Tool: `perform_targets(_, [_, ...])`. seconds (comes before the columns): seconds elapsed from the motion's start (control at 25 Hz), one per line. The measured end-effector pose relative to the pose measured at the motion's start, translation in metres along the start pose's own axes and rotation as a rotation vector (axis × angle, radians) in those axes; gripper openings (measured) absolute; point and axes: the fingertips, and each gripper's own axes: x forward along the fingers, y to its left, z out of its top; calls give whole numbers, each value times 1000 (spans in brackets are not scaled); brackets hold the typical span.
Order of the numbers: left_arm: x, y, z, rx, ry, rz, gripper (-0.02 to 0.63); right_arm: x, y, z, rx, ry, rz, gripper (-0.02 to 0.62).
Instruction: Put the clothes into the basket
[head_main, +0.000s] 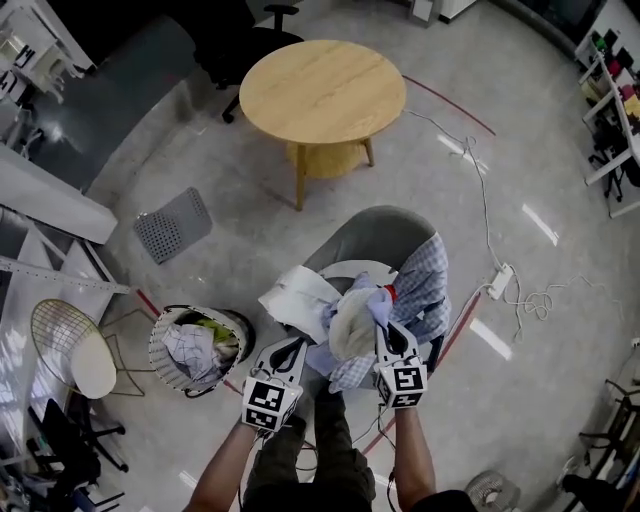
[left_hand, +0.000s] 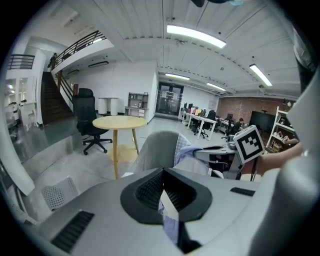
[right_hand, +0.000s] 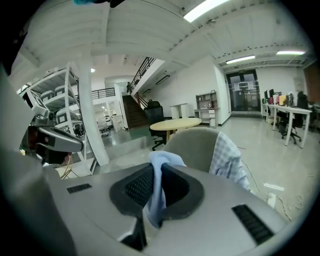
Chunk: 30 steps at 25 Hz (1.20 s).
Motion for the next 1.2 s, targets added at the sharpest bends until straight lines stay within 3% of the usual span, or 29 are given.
perform_targets(0.36, [-53,7,50,53,-98,7,6,-46,30,90,-41,-138,-26,43])
perform_targets(0.72, [-117,21,82,51,-198,47,6,-98,73,174,-110,-265,-20,43])
perform_targets(1.2, [-202,42,97,65,-297,123,6,-150,162,255,-200,-404,80,43])
